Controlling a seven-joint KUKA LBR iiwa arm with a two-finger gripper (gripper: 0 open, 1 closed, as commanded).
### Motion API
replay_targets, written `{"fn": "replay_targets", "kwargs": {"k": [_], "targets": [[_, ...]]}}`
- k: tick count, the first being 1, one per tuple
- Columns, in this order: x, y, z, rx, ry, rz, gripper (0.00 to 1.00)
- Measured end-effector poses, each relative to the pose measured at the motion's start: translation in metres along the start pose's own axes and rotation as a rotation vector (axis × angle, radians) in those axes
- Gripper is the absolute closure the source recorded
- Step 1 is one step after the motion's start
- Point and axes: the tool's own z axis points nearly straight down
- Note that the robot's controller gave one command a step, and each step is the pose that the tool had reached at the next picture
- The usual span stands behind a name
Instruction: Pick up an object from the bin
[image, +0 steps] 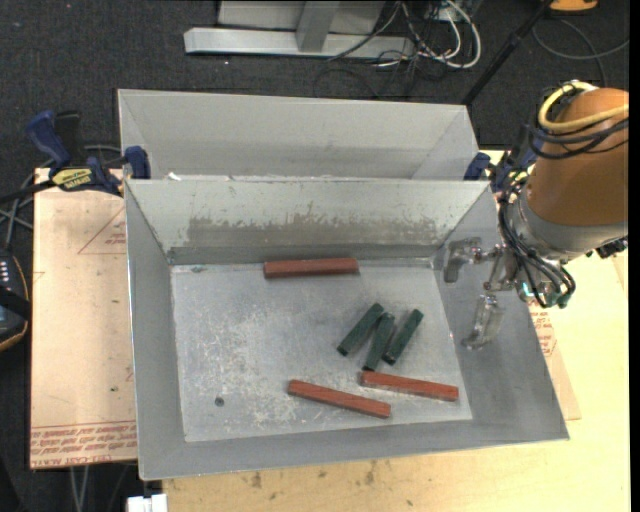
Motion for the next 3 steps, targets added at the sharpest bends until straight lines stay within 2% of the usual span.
{"fn": "replay_targets", "kwargs": {"k": [1, 2, 3], "targets": [[-0.002, 0.0, -0.004, 0.001, -0.008, -0.003, 0.0], [-0.004, 0.026, 0.043, 0.002, -0.009, -0.142, 0.0], [-0.002, 0.101, 0.079, 0.001, -0.007, -0.259, 0.0]]}}
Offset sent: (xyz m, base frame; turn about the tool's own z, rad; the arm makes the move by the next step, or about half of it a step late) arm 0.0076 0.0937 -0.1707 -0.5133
